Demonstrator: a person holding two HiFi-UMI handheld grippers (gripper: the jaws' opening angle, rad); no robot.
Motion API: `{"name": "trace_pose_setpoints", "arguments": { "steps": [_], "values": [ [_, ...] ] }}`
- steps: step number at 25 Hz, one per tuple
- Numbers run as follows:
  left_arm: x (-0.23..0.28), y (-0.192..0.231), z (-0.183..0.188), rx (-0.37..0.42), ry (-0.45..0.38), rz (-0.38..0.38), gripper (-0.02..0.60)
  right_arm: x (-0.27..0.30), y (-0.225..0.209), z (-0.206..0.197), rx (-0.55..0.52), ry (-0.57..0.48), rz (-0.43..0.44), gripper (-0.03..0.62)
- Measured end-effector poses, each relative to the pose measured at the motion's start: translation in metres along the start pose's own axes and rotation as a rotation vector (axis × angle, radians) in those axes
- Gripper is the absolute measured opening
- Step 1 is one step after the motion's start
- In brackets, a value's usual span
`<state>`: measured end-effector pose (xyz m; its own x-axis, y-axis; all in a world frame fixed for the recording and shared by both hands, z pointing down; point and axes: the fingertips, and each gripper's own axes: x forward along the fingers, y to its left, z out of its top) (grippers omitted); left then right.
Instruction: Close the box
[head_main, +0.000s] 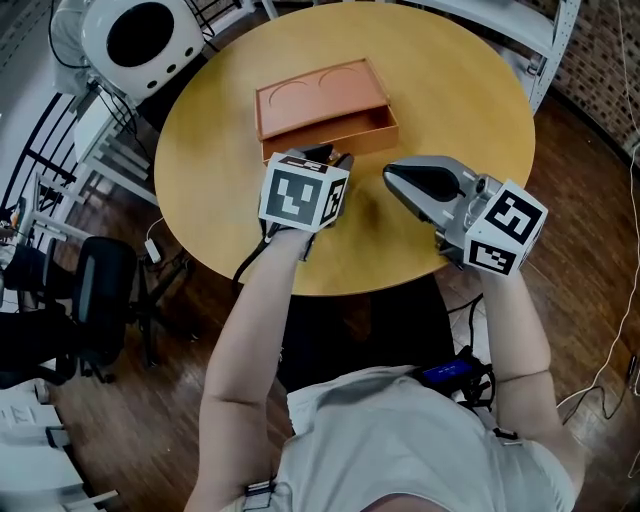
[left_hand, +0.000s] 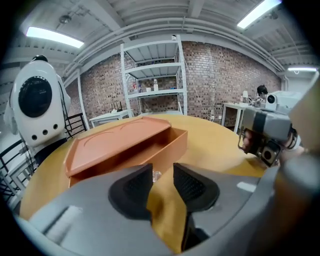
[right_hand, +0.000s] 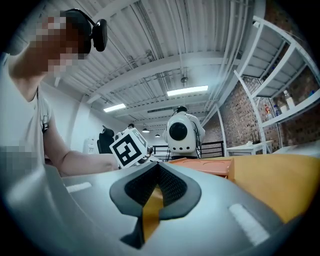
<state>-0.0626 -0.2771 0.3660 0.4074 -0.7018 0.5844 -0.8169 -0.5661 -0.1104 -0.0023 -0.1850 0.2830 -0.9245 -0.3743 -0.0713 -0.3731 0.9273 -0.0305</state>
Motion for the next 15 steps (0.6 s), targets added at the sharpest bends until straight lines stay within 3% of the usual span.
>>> {"name": "trace_pose_setpoints", "arguments": {
  "steps": [8,15],
  "values": [
    [0.024,0.032,0.006,0.070,-0.021,0.101,0.129,0.008,0.006,-0.006,0.002,0.013,0.024,0.002],
    [0.027,0.048,0.008,0.017,-0.052,0.097,0.120,0.009,0.008,-0.011,0.008,0.018,0.034,0.002]
  ]
}}
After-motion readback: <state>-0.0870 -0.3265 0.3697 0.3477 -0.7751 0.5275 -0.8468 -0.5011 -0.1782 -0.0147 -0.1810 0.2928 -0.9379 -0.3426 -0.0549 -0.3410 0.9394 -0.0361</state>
